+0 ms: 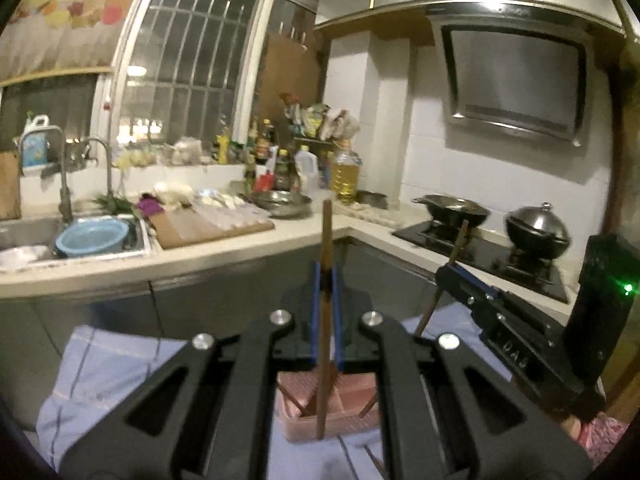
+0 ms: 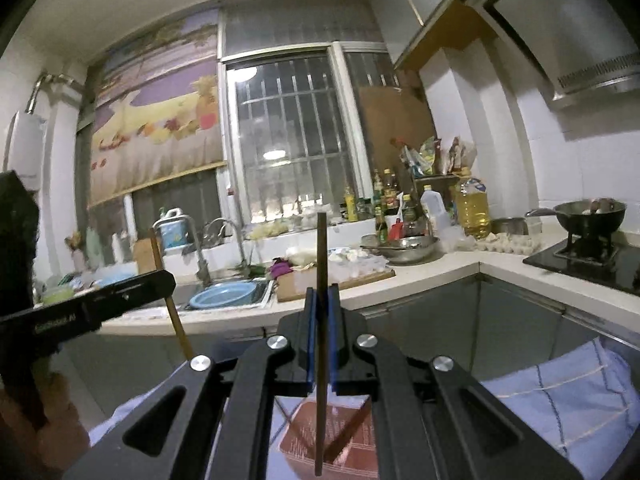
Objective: Organize utensils
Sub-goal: 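Lower both chopsticks into the basket and open both tools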
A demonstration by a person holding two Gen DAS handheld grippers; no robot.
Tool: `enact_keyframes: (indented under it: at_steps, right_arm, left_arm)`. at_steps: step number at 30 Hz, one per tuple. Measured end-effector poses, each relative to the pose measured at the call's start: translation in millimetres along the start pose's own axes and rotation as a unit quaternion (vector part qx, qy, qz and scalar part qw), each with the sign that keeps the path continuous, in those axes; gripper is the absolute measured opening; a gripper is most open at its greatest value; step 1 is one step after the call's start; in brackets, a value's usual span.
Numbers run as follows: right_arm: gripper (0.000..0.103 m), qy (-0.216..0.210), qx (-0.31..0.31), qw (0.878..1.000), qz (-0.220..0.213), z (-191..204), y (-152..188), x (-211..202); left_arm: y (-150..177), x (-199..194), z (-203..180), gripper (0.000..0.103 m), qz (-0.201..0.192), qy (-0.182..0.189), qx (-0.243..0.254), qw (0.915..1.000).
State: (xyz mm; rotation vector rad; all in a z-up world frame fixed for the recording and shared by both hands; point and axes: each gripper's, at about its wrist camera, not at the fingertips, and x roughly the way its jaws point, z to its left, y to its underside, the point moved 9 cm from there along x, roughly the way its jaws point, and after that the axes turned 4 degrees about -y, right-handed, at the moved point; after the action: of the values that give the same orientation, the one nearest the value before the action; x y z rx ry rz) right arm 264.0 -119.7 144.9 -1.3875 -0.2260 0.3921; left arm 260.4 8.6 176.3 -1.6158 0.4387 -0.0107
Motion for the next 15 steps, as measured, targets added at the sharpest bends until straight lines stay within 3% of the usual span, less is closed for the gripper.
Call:
enact_keyframes:
  at_steps: [6,15]
  right_arm:
    - [0.006,0.004,0.028,0.999,0.029,-24,29,51]
    - [0.006,-0.008,0.051,0.993,0.102,-31,101,72]
  left_arm:
    - [24,62,6,0.005,0.039,-0.020,0.011,0.9990]
    - [96,113,3,0.005,0.116,-0.030,0.023,0.9925]
